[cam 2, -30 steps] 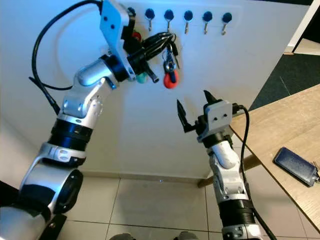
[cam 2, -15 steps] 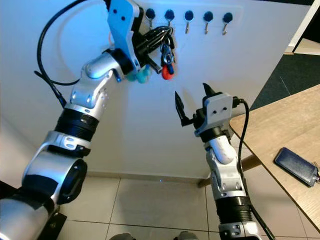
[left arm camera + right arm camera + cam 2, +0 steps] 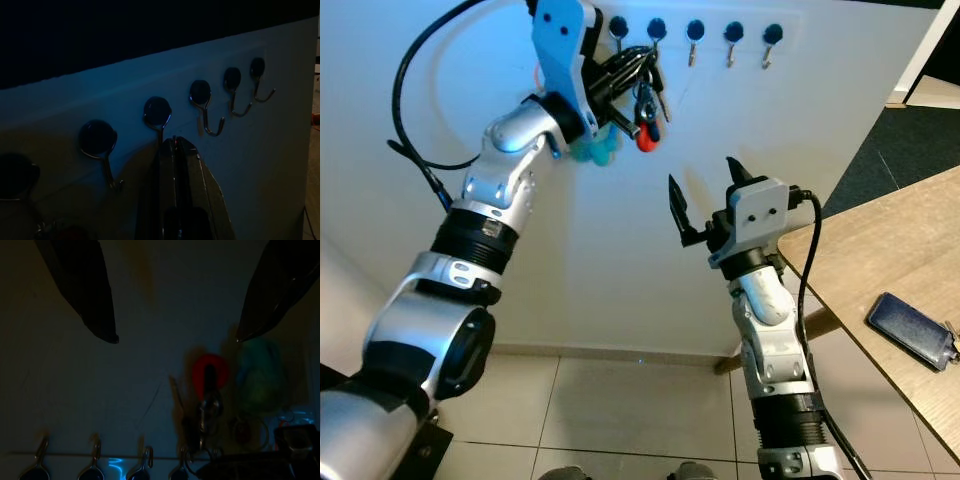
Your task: Hang keys on a hook
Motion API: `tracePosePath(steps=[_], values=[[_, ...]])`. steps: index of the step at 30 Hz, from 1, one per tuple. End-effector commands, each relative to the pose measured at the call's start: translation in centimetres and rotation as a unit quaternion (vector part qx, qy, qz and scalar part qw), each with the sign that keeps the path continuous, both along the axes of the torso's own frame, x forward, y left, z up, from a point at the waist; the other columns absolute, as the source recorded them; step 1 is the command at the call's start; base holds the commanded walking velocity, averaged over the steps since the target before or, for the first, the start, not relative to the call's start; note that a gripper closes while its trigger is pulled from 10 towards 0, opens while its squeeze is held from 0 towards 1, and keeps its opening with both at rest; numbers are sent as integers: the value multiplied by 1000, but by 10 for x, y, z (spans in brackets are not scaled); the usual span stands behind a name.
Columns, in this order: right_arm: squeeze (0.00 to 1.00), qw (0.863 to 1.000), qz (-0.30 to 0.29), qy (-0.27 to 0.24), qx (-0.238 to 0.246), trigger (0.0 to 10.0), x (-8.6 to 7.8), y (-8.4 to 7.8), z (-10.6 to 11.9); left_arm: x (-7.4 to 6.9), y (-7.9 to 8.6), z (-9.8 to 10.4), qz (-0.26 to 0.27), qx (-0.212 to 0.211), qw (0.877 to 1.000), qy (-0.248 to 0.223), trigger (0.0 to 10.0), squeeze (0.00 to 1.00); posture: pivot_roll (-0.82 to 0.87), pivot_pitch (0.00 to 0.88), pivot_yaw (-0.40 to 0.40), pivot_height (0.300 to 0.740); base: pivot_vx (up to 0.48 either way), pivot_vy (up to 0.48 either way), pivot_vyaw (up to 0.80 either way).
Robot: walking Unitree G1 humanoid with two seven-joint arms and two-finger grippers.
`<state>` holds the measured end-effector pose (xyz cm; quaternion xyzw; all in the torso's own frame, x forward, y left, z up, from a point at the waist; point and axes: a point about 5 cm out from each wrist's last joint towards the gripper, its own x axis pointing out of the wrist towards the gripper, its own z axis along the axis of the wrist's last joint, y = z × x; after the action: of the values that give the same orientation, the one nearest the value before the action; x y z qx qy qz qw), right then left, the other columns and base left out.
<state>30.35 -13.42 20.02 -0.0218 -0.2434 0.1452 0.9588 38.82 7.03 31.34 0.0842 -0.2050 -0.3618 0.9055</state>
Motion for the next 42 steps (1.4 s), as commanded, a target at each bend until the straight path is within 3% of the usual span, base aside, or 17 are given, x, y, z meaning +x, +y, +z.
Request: tracePosePath(steps=[1, 13, 26, 42], values=[[0, 1000, 5, -1, 1, 10000, -2, 2, 2, -1, 3, 13, 0, -14, 1000, -24, 10000, 0, 33, 56, -1, 740, 0, 0, 0], [0, 1000, 17, 3, 2, 10000, -3, 6, 5, 0, 10, 11, -17, -27, 999, -19, 10000, 0, 31, 53, 2, 740, 0, 0, 0], [0, 1000, 19, 12, 3, 10000, -3, 5, 4, 5, 33, 9, 2, -35, 999, -3, 10000, 0, 35, 56, -7, 740, 0, 0, 0], [0, 1000, 13, 14, 0, 10000, -2, 1, 5, 12, 36, -16, 13, -7, 998, 54, 10000, 0, 35, 60, -8, 740, 0, 0, 0]])
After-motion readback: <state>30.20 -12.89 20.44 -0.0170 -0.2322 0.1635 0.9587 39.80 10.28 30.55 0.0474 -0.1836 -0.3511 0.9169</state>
